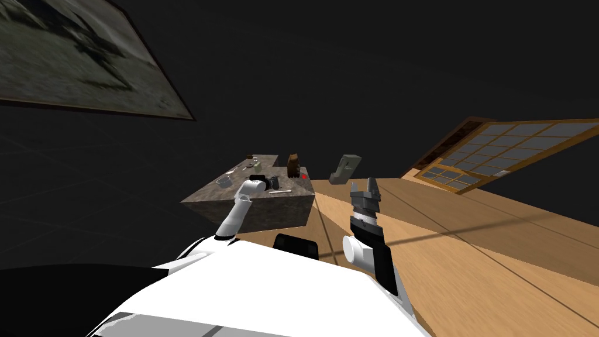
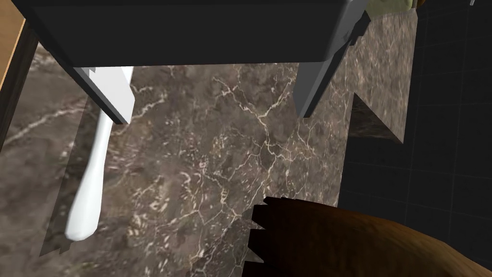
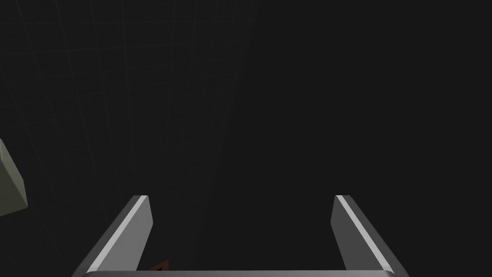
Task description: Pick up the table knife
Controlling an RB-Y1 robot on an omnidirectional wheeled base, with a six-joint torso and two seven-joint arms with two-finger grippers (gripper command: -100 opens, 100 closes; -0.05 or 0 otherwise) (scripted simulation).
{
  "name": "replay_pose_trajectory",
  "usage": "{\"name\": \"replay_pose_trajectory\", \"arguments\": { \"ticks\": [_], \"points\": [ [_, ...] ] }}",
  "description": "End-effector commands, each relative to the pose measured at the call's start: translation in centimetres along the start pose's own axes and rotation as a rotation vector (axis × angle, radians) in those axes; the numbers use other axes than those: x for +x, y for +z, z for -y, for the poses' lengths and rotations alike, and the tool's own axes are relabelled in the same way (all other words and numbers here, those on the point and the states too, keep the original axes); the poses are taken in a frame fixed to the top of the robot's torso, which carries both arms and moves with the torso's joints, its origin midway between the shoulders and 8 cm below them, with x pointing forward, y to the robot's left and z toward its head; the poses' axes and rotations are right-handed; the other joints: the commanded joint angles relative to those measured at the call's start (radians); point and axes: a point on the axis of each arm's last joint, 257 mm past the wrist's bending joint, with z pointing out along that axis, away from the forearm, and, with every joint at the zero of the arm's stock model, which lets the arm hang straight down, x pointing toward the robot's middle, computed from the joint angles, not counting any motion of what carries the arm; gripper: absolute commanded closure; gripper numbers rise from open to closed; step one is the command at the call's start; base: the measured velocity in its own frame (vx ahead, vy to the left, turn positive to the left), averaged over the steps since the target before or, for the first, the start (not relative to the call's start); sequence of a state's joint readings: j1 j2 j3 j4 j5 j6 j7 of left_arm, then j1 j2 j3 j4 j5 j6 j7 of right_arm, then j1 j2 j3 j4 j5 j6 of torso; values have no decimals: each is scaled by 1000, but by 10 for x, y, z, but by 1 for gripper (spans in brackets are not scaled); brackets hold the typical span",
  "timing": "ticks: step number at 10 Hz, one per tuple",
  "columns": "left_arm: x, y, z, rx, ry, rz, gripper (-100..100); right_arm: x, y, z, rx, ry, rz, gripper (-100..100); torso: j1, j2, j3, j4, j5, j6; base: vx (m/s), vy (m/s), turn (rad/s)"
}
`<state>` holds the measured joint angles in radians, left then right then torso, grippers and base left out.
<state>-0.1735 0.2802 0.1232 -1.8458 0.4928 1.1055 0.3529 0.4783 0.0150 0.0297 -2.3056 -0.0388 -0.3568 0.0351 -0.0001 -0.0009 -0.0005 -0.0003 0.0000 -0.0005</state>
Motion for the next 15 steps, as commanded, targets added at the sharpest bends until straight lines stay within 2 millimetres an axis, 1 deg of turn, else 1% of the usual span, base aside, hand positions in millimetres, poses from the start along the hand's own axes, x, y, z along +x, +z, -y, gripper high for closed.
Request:
{"name": "replay_pose_trajectory", "arguments": {
  "ticks": [1, 2, 3, 6, 10, 15],
  "points": [
    [-1, 0, -1, -5, -3, 2, -100, 0, 0, 0, 0, 0, 0, 0, 0, 0, 0, 0, 0, 0, 27, 7, -53],
    [-7, 0, -6, -33, -17, 17, -100, 0, 0, 0, 0, 0, 0, 0, 0, -1, 0, 0, 0, 0, 29, 11, -68],
    [-7, 0, -6, -33, -17, 17, -100, 0, 0, 0, 0, 0, 0, 0, 1, -1, 0, 0, 0, 0, 29, 18, -127],
    [-22, -2, -22, -107, -59, 57, -100, 0, 0, 0, 0, 0, 0, 0, 6, -1, -1, 0, 1, 0, 33, 74, -180],
    [-39, -7, -39, -192, -108, 106, -100, 0, 0, 0, 0, 0, 0, 0, -1, 0, 0, 0, 0, 0, 17, 0, -95],
    [-61, -17, -62, -301, -174, 174, -100, 0, 0, 0, 0, 0, 0, 0, 0, 0, 0, 0, 0, 0, 17, 4, -101]
  ]
}}
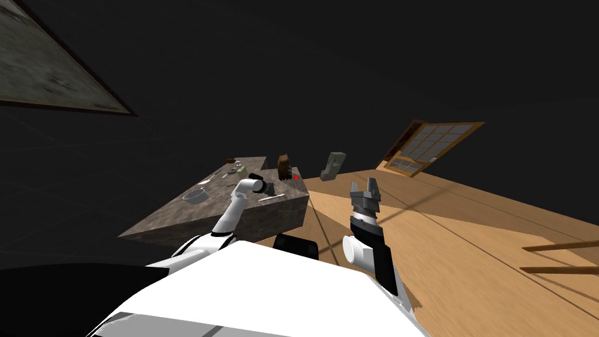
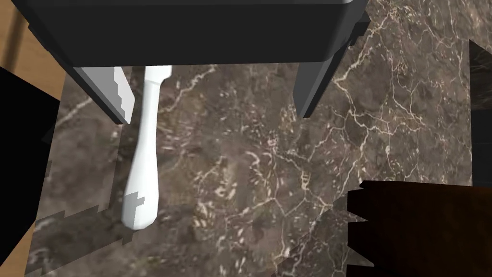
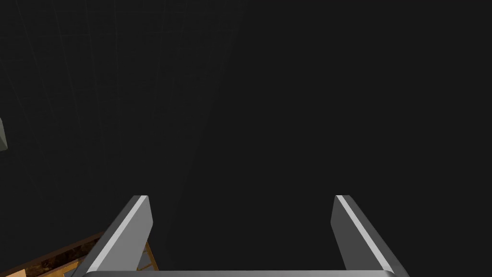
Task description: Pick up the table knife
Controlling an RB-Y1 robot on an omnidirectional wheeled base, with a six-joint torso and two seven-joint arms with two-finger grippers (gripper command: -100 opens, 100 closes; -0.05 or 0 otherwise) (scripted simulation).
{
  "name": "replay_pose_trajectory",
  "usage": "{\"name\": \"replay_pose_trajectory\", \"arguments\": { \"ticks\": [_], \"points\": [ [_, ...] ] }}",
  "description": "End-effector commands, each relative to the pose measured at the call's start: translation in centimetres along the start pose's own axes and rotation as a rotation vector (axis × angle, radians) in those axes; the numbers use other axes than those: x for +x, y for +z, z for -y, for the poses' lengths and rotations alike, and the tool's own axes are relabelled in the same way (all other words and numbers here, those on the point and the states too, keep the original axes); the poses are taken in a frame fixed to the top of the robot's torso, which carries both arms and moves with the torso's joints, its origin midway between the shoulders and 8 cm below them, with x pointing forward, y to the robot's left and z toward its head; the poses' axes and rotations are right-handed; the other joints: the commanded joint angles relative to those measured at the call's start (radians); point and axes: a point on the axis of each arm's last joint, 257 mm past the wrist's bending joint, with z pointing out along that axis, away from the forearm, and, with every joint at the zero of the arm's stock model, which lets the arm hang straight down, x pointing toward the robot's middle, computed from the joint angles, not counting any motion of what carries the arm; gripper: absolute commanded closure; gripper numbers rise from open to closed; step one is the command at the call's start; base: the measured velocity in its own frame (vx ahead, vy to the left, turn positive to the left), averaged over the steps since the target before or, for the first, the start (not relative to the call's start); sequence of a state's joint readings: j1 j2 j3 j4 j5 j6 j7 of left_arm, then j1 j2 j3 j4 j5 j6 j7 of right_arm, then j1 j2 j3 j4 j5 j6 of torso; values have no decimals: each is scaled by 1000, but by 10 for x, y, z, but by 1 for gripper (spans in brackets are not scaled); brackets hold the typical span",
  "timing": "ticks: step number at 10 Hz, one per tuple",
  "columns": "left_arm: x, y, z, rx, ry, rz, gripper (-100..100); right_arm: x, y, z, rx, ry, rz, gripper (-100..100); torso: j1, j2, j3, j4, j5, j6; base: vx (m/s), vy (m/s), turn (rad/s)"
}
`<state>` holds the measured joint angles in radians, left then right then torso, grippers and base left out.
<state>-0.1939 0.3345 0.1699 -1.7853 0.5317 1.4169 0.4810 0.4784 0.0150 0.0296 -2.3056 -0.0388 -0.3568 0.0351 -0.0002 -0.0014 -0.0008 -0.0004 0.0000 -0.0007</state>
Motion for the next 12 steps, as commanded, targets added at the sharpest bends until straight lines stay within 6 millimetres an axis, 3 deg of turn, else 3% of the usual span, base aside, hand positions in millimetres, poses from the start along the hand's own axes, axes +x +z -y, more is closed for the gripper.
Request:
{"name": "replay_pose_trajectory", "arguments": {
  "ticks": [1, 12],
  "points": [
    [-10, -1, -9, -42, -27, 27, -100, 0, 0, 0, 0, 0, 0, 0, 0, 0, 0, 0, 0, 0, 22, 4, -127],
    [-71, -23, -62, -311, -214, 219, -100, 0, 0, 0, 0, 0, 0, 0, 0, 1, 1, 0, 0, 0, 16, 8, -122]
  ]
}}
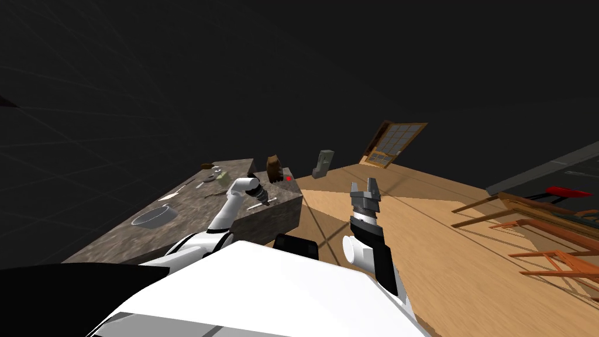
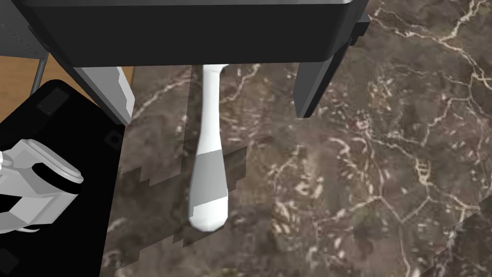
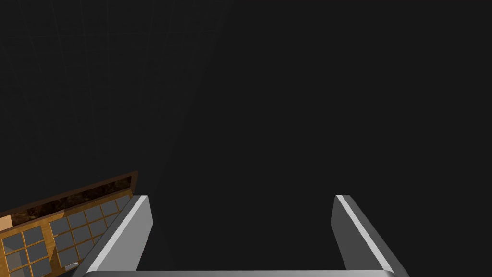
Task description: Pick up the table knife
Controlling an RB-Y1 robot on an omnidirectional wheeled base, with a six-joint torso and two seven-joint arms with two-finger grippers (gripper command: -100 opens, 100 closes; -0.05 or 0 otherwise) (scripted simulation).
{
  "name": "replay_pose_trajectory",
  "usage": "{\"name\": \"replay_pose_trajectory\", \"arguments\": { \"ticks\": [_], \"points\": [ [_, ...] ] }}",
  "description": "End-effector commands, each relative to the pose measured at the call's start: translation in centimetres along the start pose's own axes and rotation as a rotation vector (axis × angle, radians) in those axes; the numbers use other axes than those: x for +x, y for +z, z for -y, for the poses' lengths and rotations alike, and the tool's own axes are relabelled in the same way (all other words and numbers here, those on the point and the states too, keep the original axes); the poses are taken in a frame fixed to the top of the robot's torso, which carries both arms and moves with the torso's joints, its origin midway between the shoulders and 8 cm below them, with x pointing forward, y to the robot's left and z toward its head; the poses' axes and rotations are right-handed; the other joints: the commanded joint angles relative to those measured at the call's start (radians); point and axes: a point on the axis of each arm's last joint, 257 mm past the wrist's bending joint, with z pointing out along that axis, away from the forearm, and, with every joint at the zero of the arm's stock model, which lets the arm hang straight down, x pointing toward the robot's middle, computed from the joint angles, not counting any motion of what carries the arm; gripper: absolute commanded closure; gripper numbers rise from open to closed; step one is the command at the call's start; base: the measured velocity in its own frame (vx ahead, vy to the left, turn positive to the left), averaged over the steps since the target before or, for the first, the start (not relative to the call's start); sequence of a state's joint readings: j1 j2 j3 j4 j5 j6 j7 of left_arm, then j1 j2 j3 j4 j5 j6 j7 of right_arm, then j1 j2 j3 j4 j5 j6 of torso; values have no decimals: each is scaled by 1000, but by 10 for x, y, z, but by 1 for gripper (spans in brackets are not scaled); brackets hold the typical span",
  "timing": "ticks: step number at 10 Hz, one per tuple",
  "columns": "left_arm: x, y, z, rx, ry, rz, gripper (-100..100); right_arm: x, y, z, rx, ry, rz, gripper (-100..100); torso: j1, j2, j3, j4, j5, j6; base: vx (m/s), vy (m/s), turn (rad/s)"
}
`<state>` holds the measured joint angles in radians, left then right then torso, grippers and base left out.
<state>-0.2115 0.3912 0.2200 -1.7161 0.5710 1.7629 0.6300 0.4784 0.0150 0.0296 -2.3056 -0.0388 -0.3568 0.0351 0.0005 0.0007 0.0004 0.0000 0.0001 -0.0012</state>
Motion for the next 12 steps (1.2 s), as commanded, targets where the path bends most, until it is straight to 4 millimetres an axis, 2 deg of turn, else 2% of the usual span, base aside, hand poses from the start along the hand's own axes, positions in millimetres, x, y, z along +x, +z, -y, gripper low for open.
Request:
{"name": "replay_pose_trajectory", "arguments": {
  "ticks": [1, 5, 6, 7, 10, 11, 12],
  "points": [
    [-9, -1, -5, -33, -24, 25, -100, 0, 0, 0, 0, 0, 0, 0, 0, 0, 0, 0, 0, 0, -13, 15, -63],
    [-18, -2, -10, -65, -46, 50, -100, 0, 0, 0, 0, 0, 0, 0, -1, 0, 0, 0, 0, 0, -4, 2, -46],
    [-19, -2, -11, -68, -48, 52, 0, 0, 0, 0, 0, 0, 0, 0, -1, 0, 0, 0, 0, 0, 0, 0, 0],
    [-20, 7, -11, -68, -49, 52, -100, 0, 0, 0, 0, 0, 0, 0, -1, -1, 0, 0, 0, 0, 1, -4, -12],
    [-23, 22, -11, -68, -50, 52, -100, 0, 0, 0, 0, 0, 0, 0, -2, -1, -1, 0, 0, 0, 2, -9, -10],
    [-23, 19, -12, -69, -51, 53, -100, 0, 0, 0, 0, 0, 0, 0, -2, -1, -1, 0, 0, 0, 0, 0, 0],
    [-23, 19, -12, -68, -50, 52, 100, 0, 0, 0, 0, 0, 0, 0, -1, -1, 0, 0, 0, 0, 0, 0, 0]
  ]
}}
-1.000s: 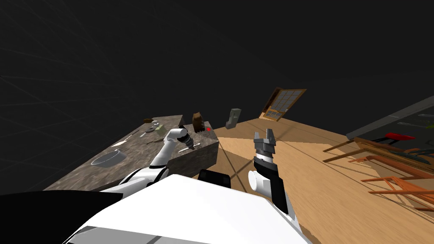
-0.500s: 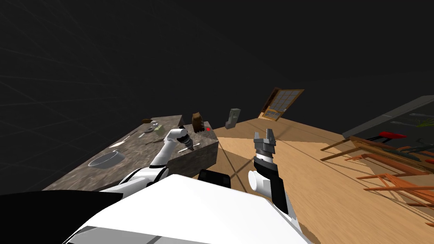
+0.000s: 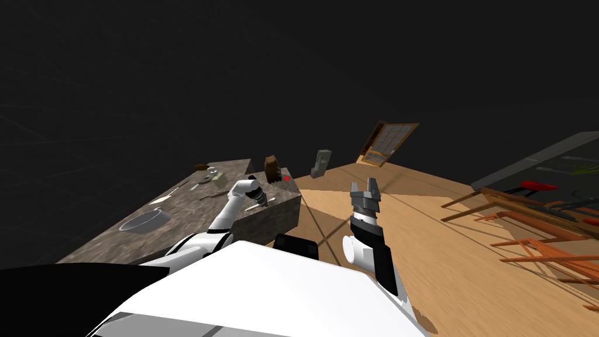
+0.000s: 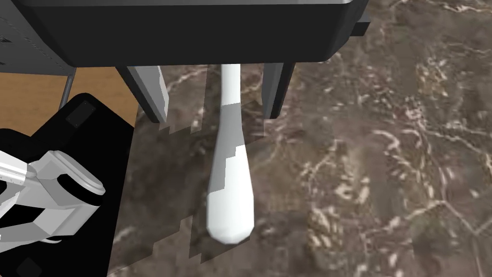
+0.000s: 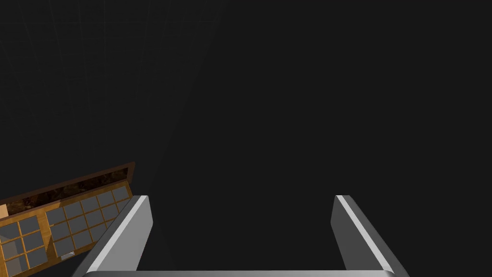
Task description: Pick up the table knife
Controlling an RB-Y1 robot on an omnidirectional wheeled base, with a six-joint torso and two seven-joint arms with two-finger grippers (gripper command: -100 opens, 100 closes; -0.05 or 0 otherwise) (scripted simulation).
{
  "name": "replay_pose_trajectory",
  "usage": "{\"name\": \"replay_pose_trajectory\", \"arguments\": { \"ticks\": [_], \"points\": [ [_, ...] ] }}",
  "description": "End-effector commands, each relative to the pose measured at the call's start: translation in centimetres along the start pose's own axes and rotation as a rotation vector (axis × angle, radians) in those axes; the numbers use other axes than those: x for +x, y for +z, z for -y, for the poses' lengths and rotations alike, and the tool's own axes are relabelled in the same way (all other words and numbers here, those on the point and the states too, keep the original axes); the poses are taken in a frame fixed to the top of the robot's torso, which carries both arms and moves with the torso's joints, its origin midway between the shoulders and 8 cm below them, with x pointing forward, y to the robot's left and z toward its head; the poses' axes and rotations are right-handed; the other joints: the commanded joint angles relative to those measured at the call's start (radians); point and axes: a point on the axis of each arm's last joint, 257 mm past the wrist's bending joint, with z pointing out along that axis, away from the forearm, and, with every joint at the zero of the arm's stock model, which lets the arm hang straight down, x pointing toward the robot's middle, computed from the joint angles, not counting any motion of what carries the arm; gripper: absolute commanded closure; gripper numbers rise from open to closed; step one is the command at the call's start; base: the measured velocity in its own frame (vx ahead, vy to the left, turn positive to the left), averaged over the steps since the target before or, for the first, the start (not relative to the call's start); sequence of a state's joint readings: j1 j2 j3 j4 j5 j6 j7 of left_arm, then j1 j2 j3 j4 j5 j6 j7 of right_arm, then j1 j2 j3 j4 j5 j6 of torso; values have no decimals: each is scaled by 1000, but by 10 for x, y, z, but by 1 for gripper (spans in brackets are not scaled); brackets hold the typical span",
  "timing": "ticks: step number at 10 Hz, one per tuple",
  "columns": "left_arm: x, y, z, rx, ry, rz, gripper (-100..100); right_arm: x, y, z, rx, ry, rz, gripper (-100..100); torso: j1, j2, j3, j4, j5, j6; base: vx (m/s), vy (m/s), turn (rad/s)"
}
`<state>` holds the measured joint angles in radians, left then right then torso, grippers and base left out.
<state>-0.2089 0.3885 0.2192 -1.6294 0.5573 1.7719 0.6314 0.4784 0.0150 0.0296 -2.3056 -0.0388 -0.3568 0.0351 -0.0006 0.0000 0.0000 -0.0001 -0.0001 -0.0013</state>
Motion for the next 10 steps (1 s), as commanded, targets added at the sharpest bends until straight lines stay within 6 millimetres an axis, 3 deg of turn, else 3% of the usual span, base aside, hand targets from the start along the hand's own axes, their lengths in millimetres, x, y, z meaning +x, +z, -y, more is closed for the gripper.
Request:
{"name": "replay_pose_trajectory", "arguments": {
  "ticks": [1, 4, 5, 6, 9, 10],
  "points": [
    [0, 0, 0, 0, 0, 0, 100, 0, 0, 0, 0, 0, 0, 0, 0, 0, 0, 0, 0, 0, 0, 0, 0],
    [0, 0, 0, 1, 1, -1, 100, 0, 0, 0, 0, 0, 0, 0, 0, 0, 0, 0, 0, 0, 0, 0, 0],
    [0, 0, 0, 1, 1, 0, 0, 0, 0, 0, 0, 0, 0, 0, 0, 0, 0, 0, 0, 0, 0, 0, 0],
    [1, -10, 0, 0, 1, 0, 100, 0, 0, 0, 0, 0, 0, 0, 0, 0, 0, 0, 0, 0, -2, 6, 16],
    [3, -17, 0, 2, 3, -1, 100, 0, 0, 0, 0, 0, 0, 0, 1, 1, 0, 0, 0, 0, -1, 7, 8],
    [2, -17, 0, 1, 2, 0, 0, 0, 0, 0, 0, 0, 0, 0, 0, 0, 0, 0, 0, 0, 0, 0, 0]
  ]
}}
